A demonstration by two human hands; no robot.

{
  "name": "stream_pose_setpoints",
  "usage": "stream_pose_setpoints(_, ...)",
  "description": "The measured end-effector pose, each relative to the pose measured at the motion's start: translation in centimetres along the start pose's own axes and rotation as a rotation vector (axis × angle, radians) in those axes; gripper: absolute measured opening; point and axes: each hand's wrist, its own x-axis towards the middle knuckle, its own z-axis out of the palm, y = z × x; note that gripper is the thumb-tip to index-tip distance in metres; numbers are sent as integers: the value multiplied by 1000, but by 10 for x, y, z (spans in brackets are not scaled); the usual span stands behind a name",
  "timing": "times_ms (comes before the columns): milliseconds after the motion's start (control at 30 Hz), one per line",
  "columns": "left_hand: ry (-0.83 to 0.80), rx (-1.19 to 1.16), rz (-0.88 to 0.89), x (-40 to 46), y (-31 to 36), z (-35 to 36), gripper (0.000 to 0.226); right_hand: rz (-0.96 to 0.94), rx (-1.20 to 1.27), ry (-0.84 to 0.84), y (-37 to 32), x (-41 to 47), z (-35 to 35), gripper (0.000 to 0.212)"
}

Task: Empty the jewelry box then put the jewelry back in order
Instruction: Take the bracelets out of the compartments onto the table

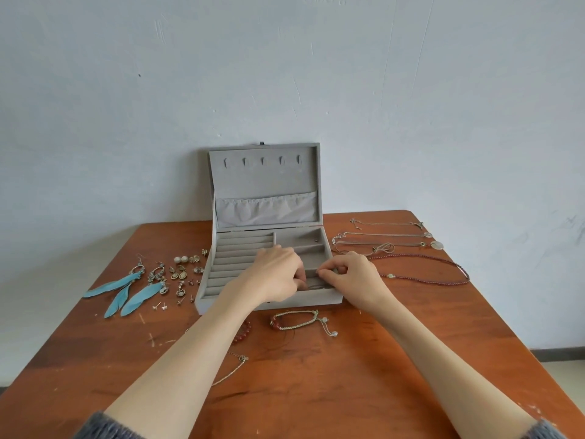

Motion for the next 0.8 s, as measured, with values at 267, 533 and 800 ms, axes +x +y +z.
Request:
stream_pose_setpoints(267,65,-478,-9,-15,-1,-20,12,23,331,-115,-12,-12,-23,22)
stream_pose_setpoints(533,153,-737,42,-35,9,-44,15,-26,408,-191,-30,-28,-28,13)
stream_pose_setpoints(800,154,-878,85,-58,18,-62,10,-36,470,-251,-48,-46,-35,12)
